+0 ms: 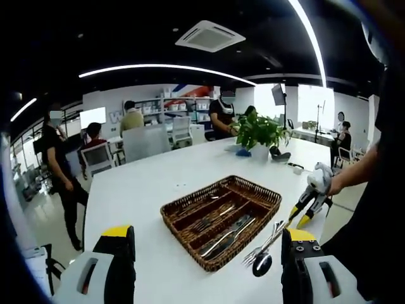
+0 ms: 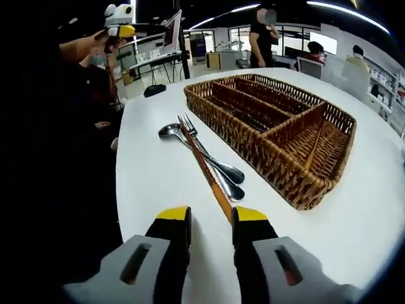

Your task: Arrange the knives, forks, and spoons in their matching storage slots by inserting each utensil handle-first until every utensil is classified and aligned in the correct compartment

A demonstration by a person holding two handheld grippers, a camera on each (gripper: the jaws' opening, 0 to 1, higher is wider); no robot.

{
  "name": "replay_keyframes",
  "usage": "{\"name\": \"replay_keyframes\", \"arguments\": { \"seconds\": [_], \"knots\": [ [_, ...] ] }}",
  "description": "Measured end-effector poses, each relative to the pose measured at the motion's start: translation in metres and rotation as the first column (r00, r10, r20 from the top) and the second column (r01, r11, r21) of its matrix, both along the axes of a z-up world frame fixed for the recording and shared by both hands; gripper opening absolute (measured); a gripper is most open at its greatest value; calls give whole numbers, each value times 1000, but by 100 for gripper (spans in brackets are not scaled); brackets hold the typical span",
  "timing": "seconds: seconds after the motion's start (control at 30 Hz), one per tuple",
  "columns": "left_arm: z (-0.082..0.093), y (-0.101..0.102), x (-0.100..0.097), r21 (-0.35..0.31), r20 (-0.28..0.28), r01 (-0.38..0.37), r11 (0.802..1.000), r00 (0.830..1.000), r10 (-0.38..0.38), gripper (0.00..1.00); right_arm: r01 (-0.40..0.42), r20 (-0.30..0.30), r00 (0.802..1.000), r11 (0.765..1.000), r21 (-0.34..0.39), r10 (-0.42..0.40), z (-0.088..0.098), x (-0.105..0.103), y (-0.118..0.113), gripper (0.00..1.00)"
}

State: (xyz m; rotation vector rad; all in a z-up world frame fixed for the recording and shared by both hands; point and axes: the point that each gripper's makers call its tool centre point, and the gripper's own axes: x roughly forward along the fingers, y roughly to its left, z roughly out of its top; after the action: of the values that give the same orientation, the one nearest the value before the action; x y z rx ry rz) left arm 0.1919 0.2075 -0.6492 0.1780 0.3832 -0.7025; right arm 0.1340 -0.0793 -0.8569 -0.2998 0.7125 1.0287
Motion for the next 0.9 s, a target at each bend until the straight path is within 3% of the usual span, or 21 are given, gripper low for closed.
{"name": "replay_keyframes", "arguments": {
  "seconds": [0.07,0.17,0.37,0.57,0.9],
  "knots": [
    [0,0,0,0,0,-2,1000,1000,2,100,-3,41,999,1000,-18,4,1,4,-1,23],
    [0,0,0,2,0,0,1000,1000,0,100,12,36,999,1000,-9,-11,-1,8,-2,24],
    [1,0,-1,7,1,2,1000,1000,-2,100,-54,40,998,998,-33,55,-7,-1,5,19],
    [1,0,-1,14,-3,5,1000,1000,-5,100,-92,62,994,994,-51,95,-17,-1,11,6],
    [3,1,0,18,0,6,1000,1000,-6,100,-134,99,985,988,-77,141,-15,1,15,4]
  ]
}}
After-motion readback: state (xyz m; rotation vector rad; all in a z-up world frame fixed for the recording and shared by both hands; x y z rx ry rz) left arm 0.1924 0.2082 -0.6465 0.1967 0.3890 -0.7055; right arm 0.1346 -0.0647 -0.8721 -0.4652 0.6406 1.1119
